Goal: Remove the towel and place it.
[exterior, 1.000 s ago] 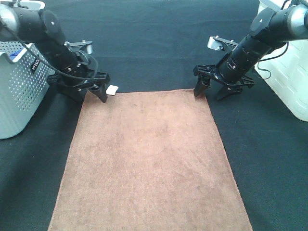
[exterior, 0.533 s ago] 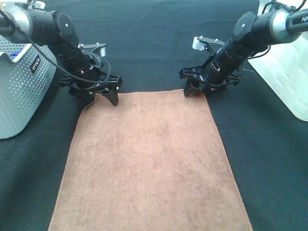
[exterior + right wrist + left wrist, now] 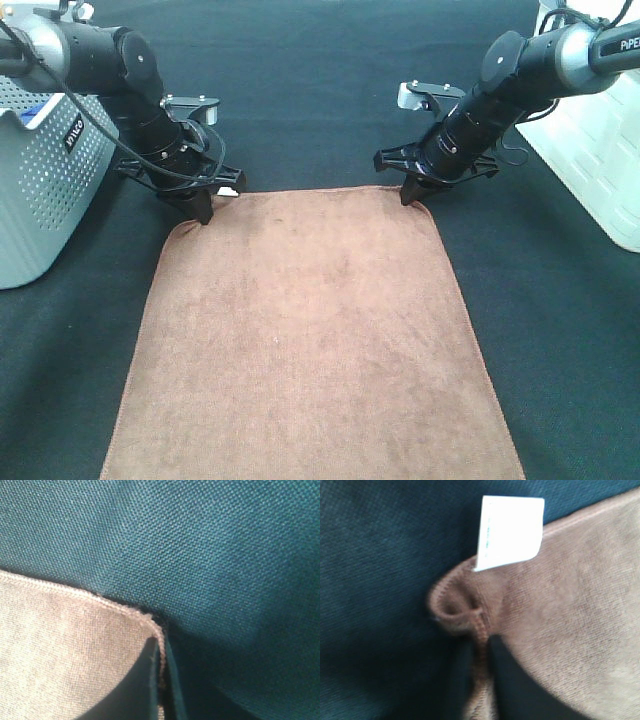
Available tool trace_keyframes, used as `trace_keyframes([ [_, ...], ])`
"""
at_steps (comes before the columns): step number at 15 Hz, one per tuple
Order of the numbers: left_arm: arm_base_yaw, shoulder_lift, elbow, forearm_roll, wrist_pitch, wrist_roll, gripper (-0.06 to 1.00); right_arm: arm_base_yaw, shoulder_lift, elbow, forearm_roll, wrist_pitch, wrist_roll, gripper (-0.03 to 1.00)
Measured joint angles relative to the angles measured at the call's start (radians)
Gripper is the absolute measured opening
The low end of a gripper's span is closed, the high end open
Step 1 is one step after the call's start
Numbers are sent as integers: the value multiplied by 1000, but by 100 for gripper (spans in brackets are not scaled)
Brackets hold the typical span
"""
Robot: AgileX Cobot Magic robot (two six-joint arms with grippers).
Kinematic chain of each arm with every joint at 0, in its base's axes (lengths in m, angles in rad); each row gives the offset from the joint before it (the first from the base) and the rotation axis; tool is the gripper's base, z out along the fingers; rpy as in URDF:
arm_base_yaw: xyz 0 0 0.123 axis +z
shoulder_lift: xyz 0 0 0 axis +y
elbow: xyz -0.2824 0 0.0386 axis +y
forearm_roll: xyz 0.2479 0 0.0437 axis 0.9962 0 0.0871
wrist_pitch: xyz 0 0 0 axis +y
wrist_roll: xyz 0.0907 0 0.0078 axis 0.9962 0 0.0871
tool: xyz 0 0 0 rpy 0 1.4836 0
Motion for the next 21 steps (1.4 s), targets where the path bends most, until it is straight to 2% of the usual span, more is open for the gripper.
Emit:
trace_keyframes([
  [3, -4, 3, -36, 48, 7, -4, 1, 5, 0, -35, -42, 11, 0, 1],
  [5, -5, 12, -98, 67, 9, -26, 1, 10, -2, -115, -105, 26, 8, 1],
  [8, -5, 14, -208, 112, -46, -72, 1, 10, -11, -239, -218, 20, 61, 1],
  [11, -5, 14, -265, 123, -151, -80, 1, 9, -11, -294, -288, -34, 73, 1],
  [17, -5, 37, -267, 129, -411, -82, 1, -12, 12, -314, -306, -216, 88, 1],
  [21, -5, 101, -267, 135, -543, -82, 1, -12, 122, -407, -308, -256, 88, 1],
])
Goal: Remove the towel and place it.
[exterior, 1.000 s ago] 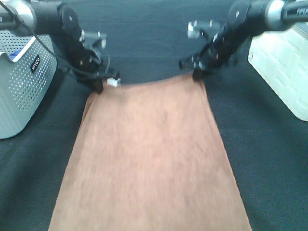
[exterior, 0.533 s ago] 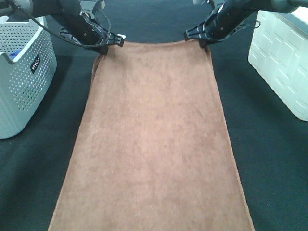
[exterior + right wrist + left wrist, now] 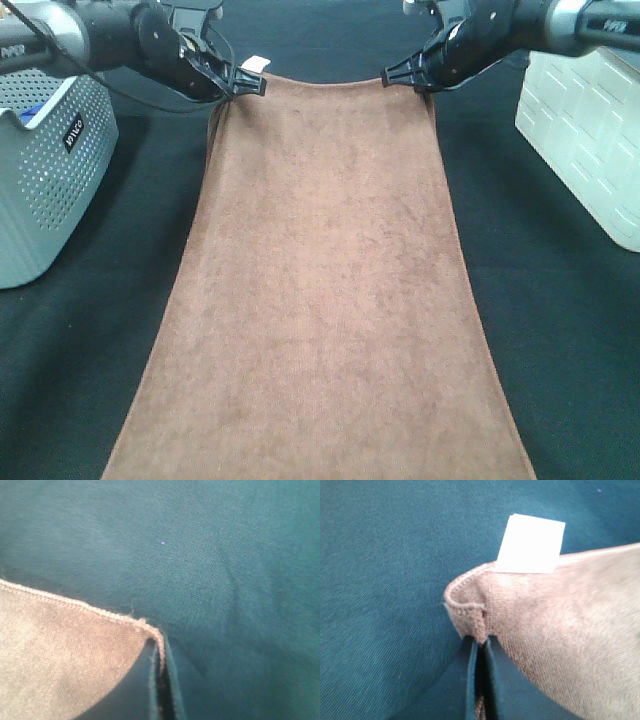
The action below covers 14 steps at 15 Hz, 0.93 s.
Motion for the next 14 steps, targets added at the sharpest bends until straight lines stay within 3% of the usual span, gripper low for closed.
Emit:
trace_keyframes([
  [5, 0, 58, 0, 23, -161, 0, 1, 0, 133, -169, 3, 5, 0, 1],
  [14, 0, 137, 0, 30, -305, 0, 1, -46, 190, -183, 26, -34, 0, 1],
])
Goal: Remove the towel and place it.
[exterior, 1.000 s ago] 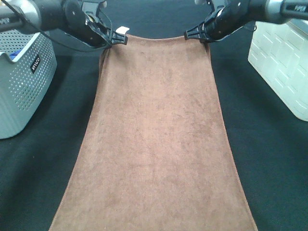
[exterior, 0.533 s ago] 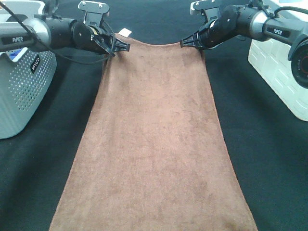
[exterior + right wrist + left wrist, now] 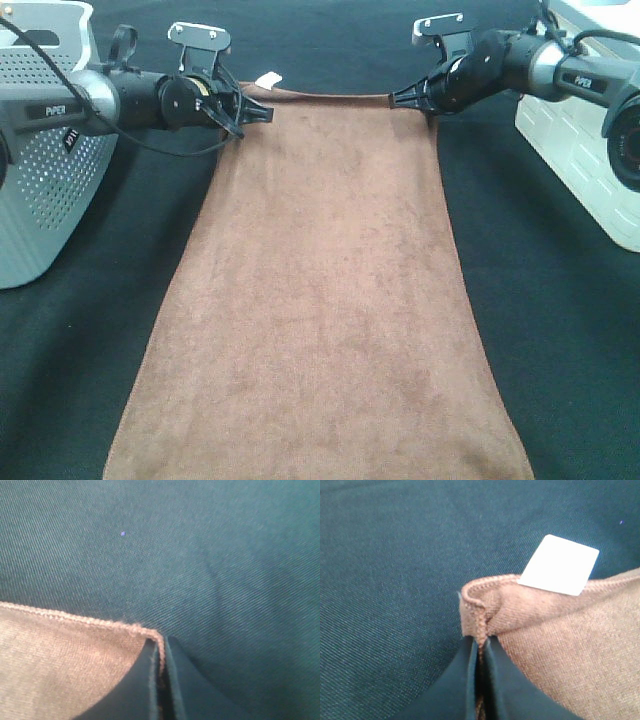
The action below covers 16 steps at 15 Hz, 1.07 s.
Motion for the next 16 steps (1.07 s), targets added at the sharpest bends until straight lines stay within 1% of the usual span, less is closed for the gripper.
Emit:
trace_keyframes([
  [3, 0, 22, 0, 1, -52, 0, 3, 0, 28, -1, 17, -18, 0, 1],
  [4, 0, 28, 0, 1, -71, 0, 5, -1, 29, -1, 18, -27, 0, 1],
  [5, 0, 37, 0, 1, -101, 0, 10, -1, 29, -2, 20, -41, 0, 3],
  [6, 0, 42, 0, 2, -110, 0, 14, -1, 29, -2, 21, -47, 0, 7],
  [8, 0, 54, 0, 8, -129, 0, 23, -1, 29, -2, 21, -52, 0, 18],
  [11, 6, 59, 0, 15, -130, 0, 38, -1, 29, -2, 21, -62, 0, 43],
  [12, 13, 59, 0, 15, -131, 0, 43, -1, 29, -2, 21, -62, 0, 49],
  [13, 23, 59, 0, 16, -130, 0, 44, -1, 29, -2, 21, -62, 0, 52],
  [16, 59, 59, 0, 16, -91, 0, 45, -2, 29, -2, 18, -62, 0, 54],
])
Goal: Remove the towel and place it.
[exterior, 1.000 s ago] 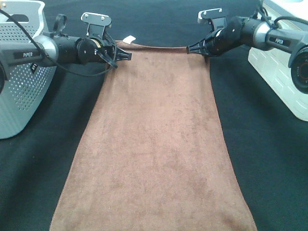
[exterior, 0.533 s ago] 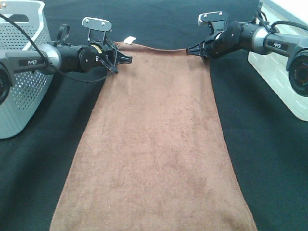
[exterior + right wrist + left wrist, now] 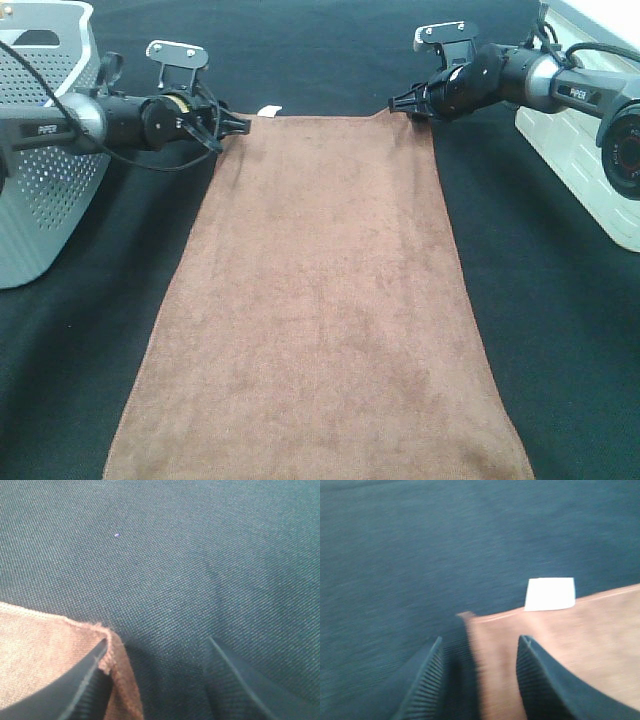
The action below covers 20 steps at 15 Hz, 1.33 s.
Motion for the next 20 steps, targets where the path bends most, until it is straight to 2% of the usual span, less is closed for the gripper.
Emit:
trace_keyframes([
  [2, 6, 0, 0, 0, 12, 0, 45, -9, 0, 0, -1, 0, 2, 56],
  [5, 5, 0, 0, 0, 17, 0, 47, -24, 0, 0, -1, 6, 24, 65],
  [6, 5, 0, -1, 0, 33, 0, 51, -24, 0, 0, 0, 28, 26, 68],
  [8, 5, 0, -7, 0, 74, 0, 66, -21, 0, 0, 3, 91, 26, 72],
  [10, 5, 0, -7, 0, 91, 0, 70, -9, 0, 0, 7, 157, 26, 73],
  [13, 5, -5, -7, 0, 139, -1, 71, 6, -20, 0, 7, 215, 26, 73],
  [16, 5, -115, -12, -5, 415, -4, 75, 10, -133, 0, 7, 324, 26, 73],
  [17, 5, -175, -12, -17, 519, -4, 80, 10, -211, 0, 3, 439, 26, 73],
  [20, 9, -386, -21, -34, 854, -4, 83, 8, -380, 0, -47, 704, 72, 76],
])
